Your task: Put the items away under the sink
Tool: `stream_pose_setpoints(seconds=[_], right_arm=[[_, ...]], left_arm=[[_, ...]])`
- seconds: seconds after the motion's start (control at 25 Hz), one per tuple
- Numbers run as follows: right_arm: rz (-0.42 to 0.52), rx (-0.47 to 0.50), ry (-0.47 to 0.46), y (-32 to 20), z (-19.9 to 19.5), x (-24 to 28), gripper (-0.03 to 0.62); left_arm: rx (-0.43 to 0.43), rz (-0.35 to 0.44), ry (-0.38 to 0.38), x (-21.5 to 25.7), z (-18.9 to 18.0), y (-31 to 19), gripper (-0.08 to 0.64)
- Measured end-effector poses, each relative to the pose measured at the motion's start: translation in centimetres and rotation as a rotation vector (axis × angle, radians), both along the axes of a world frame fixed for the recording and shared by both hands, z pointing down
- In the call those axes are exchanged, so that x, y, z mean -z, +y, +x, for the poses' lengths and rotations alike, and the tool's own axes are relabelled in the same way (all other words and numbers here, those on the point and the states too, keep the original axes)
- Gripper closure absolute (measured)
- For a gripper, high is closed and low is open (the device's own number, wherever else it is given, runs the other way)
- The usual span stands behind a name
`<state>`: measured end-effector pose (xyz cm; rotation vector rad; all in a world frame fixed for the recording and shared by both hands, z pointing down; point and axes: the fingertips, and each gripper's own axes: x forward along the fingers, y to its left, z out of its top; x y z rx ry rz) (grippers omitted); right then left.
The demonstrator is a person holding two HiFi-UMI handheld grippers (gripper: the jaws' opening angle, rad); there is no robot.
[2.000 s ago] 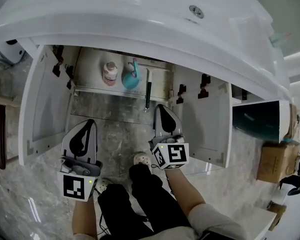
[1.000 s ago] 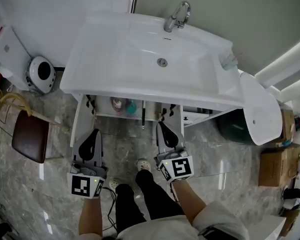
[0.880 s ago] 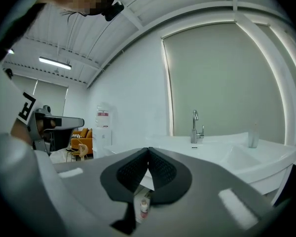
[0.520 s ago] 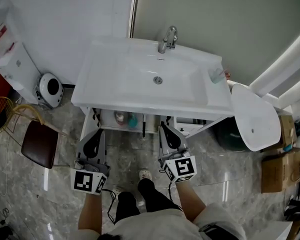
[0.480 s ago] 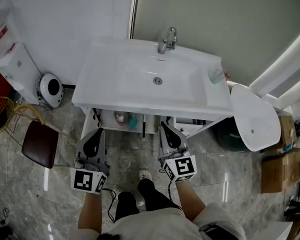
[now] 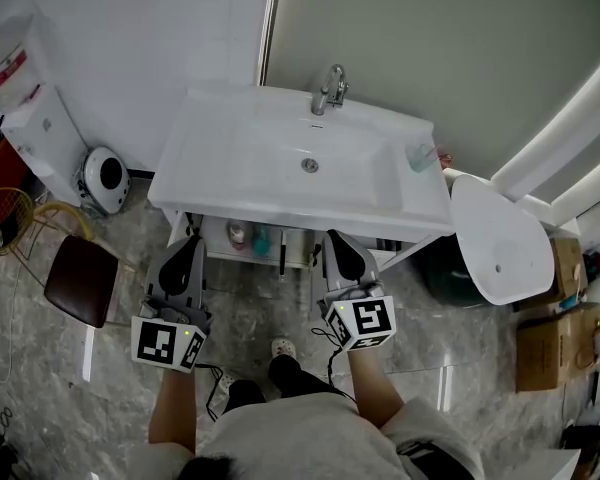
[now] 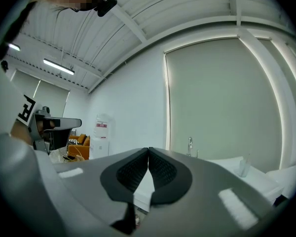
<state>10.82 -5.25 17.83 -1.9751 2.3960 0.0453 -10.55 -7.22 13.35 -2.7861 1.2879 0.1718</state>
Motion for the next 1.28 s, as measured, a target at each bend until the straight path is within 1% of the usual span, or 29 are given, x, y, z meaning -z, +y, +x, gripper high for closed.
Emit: stream_pose_setpoints(seconds=[0.28,0.6,0.76,1.0,1.28], right_arm=[[0.029,-0.02,-0.007,0.2,0.8,2.4,0.581],[0.051,-0.048,0.003,0.4,1.9,3.8,0.581],[0.051,-0.059,0.003,0.4,2.3,4.0,0.581],[0.056,-0.07,-0.006,0.6,2.8,4.2,0.581],[0.055,-0.074,-0.01,0.6,2.8,4.2,0.581]], left_arm=[[0.015,0.018,0.035,1.7,-0.3,0.2,0.561],[0.02,0.021,0.061,2.2,-0.1,-0.1,0.561],[0.008,0.018,0.058,2.3,0.3,-0.3,0.561],[-0.024,0.036,0.065,2.6,1.0,-0.2,0.561],[-0.038,0.034,0.058,2.7,1.4,-0.2,0.561]])
